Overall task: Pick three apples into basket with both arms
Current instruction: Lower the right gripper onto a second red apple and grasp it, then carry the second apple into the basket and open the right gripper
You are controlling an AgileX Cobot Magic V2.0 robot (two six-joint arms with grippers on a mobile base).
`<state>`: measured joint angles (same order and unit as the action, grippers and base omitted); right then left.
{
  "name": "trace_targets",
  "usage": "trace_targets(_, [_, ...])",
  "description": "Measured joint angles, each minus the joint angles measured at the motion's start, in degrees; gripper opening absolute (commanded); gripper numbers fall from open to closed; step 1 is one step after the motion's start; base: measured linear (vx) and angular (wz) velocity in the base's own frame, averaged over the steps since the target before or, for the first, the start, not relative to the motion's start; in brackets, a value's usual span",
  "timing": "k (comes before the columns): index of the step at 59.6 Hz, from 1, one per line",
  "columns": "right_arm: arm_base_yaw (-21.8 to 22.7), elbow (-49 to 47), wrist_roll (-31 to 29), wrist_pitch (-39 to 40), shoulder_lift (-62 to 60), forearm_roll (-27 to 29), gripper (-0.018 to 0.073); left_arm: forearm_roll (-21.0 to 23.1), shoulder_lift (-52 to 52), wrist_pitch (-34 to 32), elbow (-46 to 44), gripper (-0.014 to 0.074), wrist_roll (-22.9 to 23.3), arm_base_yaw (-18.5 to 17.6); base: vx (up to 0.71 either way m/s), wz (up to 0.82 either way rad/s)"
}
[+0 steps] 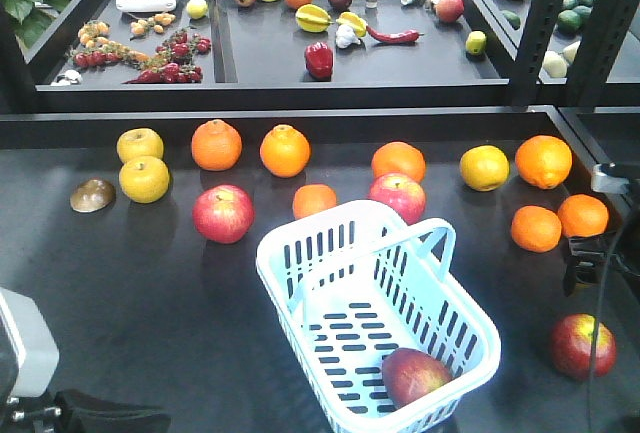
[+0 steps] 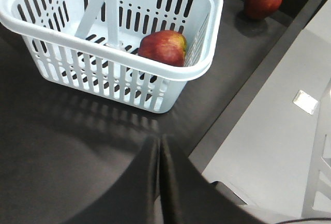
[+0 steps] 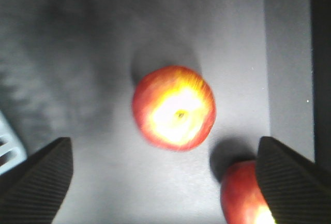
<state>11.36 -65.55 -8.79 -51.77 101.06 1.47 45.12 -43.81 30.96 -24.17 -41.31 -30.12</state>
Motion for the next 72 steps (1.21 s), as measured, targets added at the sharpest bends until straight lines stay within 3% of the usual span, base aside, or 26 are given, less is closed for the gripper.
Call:
trace_targets(35, [0.0, -2.94, 0.32, 0.12, 16.47, -1.03, 0.064, 0.0, 0.0, 1.33, 0.0, -0.0006, 0.0, 0.0, 0.0, 0.0])
trace_targets(45, [0.0, -2.94, -0.13, 1.36, 18.8, -1.03, 0.0582, 0.0, 0.0, 1.5, 0.0, -0.0006, 0.0, 0.0, 0.0, 0.0])
trace_targets(52, [0.0, -2.99, -1.63, 1.73, 18.96, -0.41, 0.0464, 0.0, 0.0, 1.76, 0.0, -0.0006, 0.0, 0.0, 0.0, 0.0])
trace_targets(68, [-0.05, -3.04, -7.58, 1.37, 14.05, 5.88, -0.0013, 0.0, 0.0, 1.9, 0.0, -0.0006, 0.0, 0.0, 0.0, 0.0])
trace_targets(72, [-0.05, -3.04, -9.35, 0.81, 10.65, 8.53, -0.0013, 0.0, 0.0, 1.9, 0.0, -0.0006, 0.0, 0.0, 0.0, 0.0])
